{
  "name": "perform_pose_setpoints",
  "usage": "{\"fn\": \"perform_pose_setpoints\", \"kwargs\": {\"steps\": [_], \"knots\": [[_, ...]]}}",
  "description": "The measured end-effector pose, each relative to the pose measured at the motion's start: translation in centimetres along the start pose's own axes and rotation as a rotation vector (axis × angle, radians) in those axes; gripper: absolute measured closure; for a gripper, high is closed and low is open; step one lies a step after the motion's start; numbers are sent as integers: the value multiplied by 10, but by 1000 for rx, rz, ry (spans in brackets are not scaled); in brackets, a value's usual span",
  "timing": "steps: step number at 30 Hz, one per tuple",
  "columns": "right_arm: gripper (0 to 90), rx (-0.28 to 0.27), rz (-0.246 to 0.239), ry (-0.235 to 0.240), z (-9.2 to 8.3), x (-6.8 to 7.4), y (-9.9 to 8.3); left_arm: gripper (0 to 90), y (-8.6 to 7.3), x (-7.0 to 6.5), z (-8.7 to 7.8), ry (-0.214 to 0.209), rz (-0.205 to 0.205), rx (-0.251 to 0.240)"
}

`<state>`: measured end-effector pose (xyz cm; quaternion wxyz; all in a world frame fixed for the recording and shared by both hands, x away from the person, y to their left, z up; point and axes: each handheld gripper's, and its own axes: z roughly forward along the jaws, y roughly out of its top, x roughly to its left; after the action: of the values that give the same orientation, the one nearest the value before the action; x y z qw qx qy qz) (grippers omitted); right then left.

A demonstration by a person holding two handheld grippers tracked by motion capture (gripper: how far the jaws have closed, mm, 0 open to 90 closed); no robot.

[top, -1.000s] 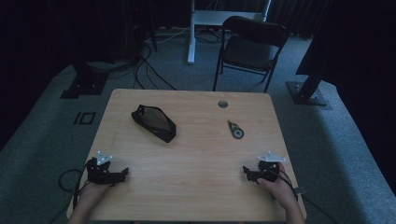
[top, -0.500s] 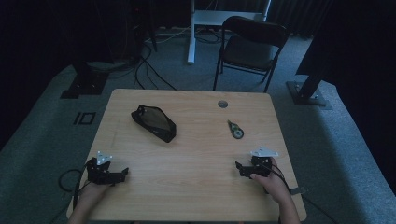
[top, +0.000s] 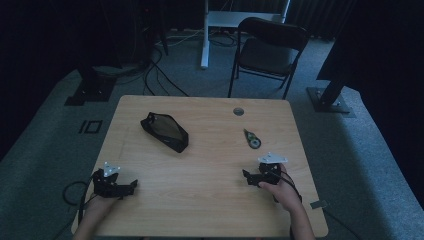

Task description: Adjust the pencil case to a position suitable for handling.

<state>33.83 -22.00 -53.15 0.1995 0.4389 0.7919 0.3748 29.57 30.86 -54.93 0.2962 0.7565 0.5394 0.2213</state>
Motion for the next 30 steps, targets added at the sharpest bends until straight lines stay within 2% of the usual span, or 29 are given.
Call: {"fn": "perform_pose_setpoints", "kwargs": {"steps": [7,11,30], "knots": [[141,-14,-25,16,10,9,12,2,0,0,0,0,-1,-1],[142,-29,-17,28,14,14,18,2,0,0,0,0,-2,-2],[153,-51,-53,86,39,38,44,2,0,0,0,0,-2,-1]]}}
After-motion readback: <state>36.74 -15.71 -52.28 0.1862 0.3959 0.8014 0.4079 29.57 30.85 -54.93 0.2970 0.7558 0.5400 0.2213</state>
